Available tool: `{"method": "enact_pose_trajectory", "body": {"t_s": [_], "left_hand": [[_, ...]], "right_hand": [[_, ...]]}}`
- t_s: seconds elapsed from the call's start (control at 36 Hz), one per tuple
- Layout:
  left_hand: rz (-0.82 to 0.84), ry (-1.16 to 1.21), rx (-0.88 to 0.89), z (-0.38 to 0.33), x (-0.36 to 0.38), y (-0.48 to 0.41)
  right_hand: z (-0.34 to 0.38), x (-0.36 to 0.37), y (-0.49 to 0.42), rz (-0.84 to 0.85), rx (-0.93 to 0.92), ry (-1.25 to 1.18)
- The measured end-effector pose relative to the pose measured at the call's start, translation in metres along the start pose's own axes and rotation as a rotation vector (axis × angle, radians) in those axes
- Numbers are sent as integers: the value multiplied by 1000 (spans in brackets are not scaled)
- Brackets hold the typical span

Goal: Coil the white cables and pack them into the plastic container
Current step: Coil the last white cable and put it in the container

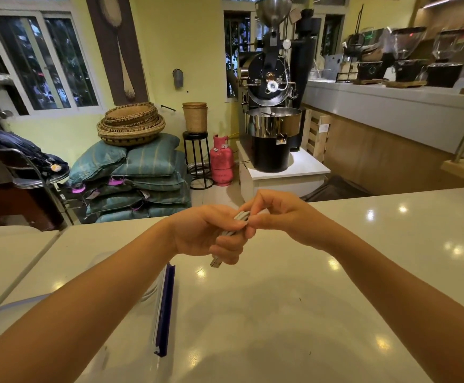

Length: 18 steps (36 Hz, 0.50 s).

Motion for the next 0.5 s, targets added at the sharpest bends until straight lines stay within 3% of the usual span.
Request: {"method": "enact_pose_trajectory", "body": {"t_s": [0.25, 0.39, 0.5], "left_hand": [[-539, -257, -37, -13, -4, 5], [-701, -233, 21, -12, -9, 6], [-762, -174, 55, -7, -11, 3]], "right_hand": [[-11, -1, -7, -187, 112, 69], [-16, 0, -6, -116, 170, -98], [-21, 2, -4, -78, 171, -53]]}}
Point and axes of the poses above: each hand's wrist, its own y-axis away from the middle knuckle, its own x-axis out of the palm, z = x × y, the point moved 2 cm from there along -y, towards the middle knuckle, and after that the axes turned 3 degrees about z, right-handed, at the moved point
